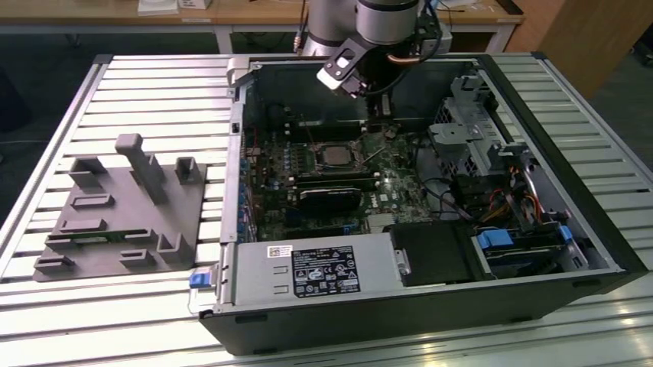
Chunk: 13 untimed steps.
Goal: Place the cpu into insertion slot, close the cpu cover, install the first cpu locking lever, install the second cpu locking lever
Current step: 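Close the cpu cover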
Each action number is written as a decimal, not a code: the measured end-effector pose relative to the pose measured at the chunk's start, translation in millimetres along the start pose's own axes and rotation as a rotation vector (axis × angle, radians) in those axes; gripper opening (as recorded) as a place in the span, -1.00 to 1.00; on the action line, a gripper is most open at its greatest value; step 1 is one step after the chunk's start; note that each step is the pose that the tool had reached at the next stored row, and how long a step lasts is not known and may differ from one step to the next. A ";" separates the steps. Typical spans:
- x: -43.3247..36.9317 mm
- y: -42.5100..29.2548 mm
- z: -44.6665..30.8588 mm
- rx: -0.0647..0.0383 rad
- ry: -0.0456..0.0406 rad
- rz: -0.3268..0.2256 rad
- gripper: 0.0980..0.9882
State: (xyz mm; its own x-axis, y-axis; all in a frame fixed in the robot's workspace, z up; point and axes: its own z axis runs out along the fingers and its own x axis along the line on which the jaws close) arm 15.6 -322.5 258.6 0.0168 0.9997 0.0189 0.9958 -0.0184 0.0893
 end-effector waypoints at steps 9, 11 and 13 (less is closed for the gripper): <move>0.3 19.6 1.8 0.000 0.0001 0.000 -0.98; 0.4 24.7 2.3 0.000 0.0001 0.000 -0.98; 0.5 29.5 2.7 0.000 0.0002 0.000 -0.98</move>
State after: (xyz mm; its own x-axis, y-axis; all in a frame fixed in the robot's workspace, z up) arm 45.2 -322.5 258.6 0.0168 0.9997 0.0190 0.9958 -0.0185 0.0893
